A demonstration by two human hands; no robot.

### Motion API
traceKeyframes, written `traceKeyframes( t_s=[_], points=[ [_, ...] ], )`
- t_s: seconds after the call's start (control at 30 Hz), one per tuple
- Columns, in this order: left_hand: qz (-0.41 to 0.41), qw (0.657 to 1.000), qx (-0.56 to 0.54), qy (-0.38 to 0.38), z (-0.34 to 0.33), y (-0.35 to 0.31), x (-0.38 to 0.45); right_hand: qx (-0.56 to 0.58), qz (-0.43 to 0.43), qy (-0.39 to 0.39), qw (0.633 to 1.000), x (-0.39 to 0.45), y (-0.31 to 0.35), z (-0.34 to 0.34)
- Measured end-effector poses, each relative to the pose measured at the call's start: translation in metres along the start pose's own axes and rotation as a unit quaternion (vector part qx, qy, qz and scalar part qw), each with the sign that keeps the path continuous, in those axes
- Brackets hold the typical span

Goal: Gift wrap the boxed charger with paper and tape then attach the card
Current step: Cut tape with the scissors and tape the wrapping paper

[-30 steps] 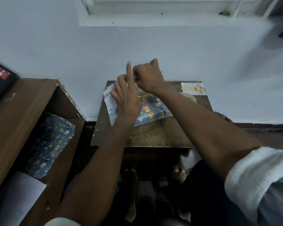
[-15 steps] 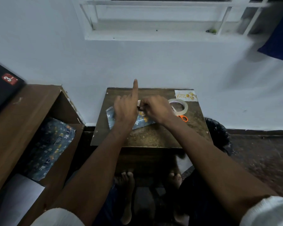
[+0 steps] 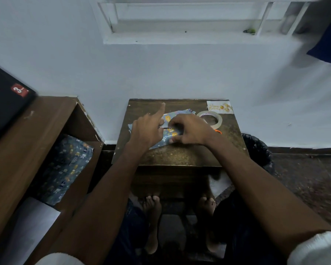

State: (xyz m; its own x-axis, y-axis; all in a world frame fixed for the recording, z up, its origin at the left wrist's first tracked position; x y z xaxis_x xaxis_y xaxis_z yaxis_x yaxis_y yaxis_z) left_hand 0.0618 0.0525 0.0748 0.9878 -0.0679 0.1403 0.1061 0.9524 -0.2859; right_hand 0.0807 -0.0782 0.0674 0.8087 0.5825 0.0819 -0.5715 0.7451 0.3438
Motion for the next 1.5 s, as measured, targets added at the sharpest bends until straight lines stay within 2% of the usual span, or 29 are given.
traceKeyframes(
  t_s=[0.1, 0.43, 0.57, 0.67, 0.77, 0.83, 0.93, 1.07, 1.2, 1.3, 1.5],
  points=[
    [-0.015, 0.998, -0.052, 0.008, 0.000, 0.006, -0.004, -0.024, 0.027, 0.016, 0.999, -0.006, 0.004, -0.006],
    [0.010, 0.975, -0.222, -0.002, 0.004, 0.020, -0.010, -0.081, 0.030, -0.059, 0.994, -0.002, 0.018, -0.001],
    [0.065, 0.916, -0.395, 0.010, -0.002, 0.027, -0.007, -0.074, 0.018, -0.084, 0.994, 0.000, 0.023, -0.006],
    [0.103, 0.886, -0.451, -0.008, -0.004, 0.034, -0.009, -0.024, -0.018, -0.086, 0.996, 0.004, 0.012, -0.003],
    [0.134, 0.864, -0.485, -0.007, -0.010, 0.038, -0.010, 0.065, -0.071, -0.121, 0.988, 0.003, -0.004, 0.011],
    [0.133, 0.872, -0.471, 0.012, -0.012, 0.034, -0.009, 0.128, -0.095, -0.135, 0.978, 0.003, -0.014, 0.015],
    [0.123, 0.881, -0.456, 0.025, -0.010, 0.030, -0.008, 0.239, -0.121, -0.106, 0.958, 0.004, -0.023, 0.009],
    [0.108, 0.897, -0.429, 0.016, -0.007, 0.027, -0.010, 0.413, -0.151, -0.074, 0.895, 0.006, -0.025, -0.002],
    [0.101, 0.909, -0.405, 0.008, -0.008, 0.028, -0.009, 0.409, -0.149, -0.083, 0.897, 0.005, -0.021, -0.002],
    [0.104, 0.911, -0.400, 0.004, -0.006, 0.028, -0.009, 0.434, -0.166, -0.092, 0.881, 0.005, -0.022, -0.005],
    [0.097, 0.918, -0.385, 0.001, -0.005, 0.025, -0.010, 0.382, -0.157, -0.115, 0.903, 0.007, -0.024, 0.000]
  ],
)
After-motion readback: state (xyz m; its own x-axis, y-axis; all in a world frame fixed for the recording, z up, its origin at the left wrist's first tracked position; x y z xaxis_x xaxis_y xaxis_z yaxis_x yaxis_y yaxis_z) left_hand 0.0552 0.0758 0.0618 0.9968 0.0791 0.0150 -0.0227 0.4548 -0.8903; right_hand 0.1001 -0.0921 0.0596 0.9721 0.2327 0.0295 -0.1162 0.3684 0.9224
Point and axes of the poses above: each hand's wrist, its own x-axis towards the middle knuckle, its own z-axis out of the back of the hand, y = z × x, the point moved 10 cm from there along x, towards the middle knuckle, and after that the axes turned 3 degrees about -x, right-handed, at the moved point
